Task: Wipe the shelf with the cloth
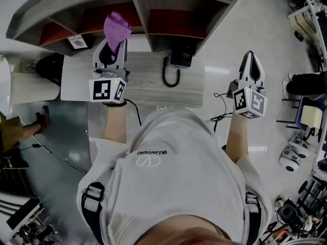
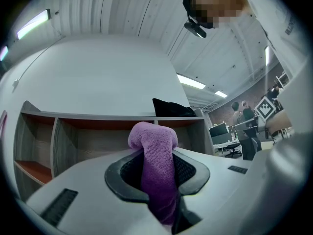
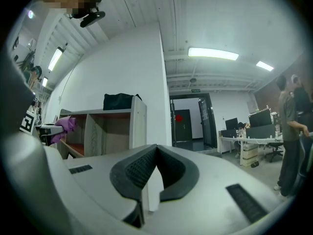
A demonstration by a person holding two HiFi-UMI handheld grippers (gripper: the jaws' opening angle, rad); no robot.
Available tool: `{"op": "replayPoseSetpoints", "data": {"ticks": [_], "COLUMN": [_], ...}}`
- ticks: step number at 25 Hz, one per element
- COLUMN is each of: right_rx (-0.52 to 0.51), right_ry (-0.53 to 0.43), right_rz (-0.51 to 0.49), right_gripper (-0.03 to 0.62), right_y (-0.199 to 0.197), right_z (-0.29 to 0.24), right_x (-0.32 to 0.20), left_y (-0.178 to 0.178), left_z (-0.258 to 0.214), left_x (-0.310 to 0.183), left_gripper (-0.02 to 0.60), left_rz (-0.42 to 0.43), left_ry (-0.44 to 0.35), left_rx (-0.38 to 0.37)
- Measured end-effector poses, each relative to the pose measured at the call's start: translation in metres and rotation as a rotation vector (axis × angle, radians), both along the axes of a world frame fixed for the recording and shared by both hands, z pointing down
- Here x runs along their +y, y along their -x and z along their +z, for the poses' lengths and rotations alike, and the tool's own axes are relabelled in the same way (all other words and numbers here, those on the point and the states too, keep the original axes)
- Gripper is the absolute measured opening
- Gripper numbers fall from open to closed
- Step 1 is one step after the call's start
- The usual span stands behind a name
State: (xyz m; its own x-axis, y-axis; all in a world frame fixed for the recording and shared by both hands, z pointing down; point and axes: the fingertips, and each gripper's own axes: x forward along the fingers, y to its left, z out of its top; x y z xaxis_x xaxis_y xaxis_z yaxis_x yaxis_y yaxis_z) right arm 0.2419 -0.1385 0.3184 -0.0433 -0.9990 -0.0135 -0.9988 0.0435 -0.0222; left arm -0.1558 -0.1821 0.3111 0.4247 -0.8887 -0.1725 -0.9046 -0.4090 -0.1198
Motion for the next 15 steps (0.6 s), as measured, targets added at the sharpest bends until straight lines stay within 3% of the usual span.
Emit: {"op": "replayPoseSetpoints", "data": {"ticks": [15], "right_rx": [0.013], "right_ry": [0.015], "right_rz": [0.006], "right_gripper": [0.000], "right_y": [-0.0008], "right_z": [0.0015], "right_x": [0.0012], "left_y": [0.0003], "left_z": [-0.0007], "left_x": [-0.0027], "left_gripper": [0.103], "left_rz": [0.008], "left_ry": [-0.003], "left_rx": [0.001]}}
